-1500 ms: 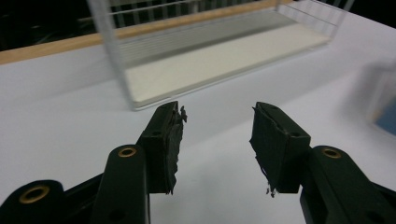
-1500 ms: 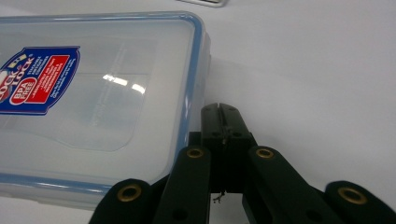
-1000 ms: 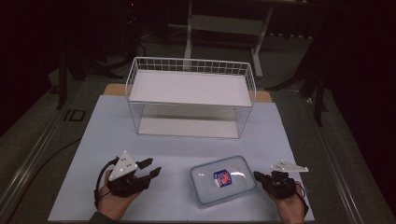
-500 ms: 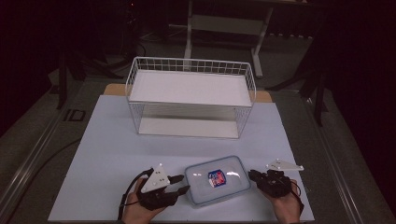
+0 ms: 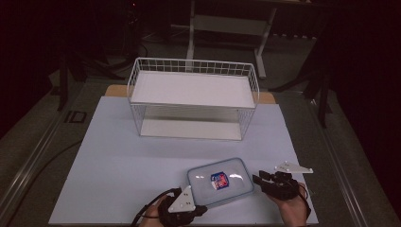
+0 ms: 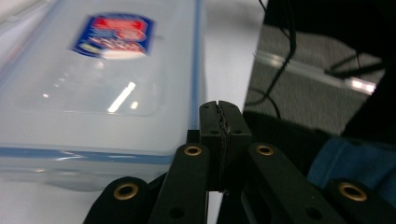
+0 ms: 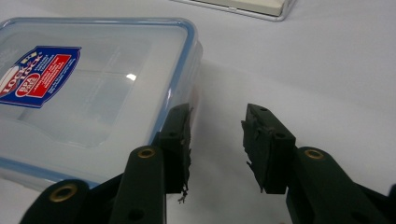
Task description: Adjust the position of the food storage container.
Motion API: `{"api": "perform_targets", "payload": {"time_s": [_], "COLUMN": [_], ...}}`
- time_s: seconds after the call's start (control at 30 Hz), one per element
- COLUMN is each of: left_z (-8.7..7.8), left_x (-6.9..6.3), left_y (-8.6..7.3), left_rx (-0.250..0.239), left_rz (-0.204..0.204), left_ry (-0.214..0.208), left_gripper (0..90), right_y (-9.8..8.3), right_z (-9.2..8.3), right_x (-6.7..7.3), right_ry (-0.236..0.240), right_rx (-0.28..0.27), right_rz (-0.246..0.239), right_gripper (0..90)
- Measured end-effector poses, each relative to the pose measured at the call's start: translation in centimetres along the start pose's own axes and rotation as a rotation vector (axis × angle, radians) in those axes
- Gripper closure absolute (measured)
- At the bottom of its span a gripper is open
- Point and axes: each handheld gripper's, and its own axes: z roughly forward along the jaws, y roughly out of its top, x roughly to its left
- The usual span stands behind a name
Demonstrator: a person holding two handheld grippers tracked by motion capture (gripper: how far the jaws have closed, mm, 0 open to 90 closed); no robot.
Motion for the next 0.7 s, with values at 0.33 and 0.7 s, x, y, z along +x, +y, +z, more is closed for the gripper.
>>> {"api": "perform_targets", "payload": {"time_s": [0.33,0.7], "left_z": [0.1,-0.3], "left_x": [0.3,1.6], "left_y": [-0.2,-0.8], "left_rx": [0.028,0.061], "left_rz": [-0.003,-0.041], "left_ry": [0.039,0.116], "left_gripper": [89.8,89.7], "right_y": [0.0,0.6], "right_z": [-0.1,1.2], "right_x": [0.4,1.5], "right_ry": [0.049,0.063], "right_rx": [0.016,0.031], "right_rz": [-0.037,-0.038], "right_gripper": [76.9,89.0]}}
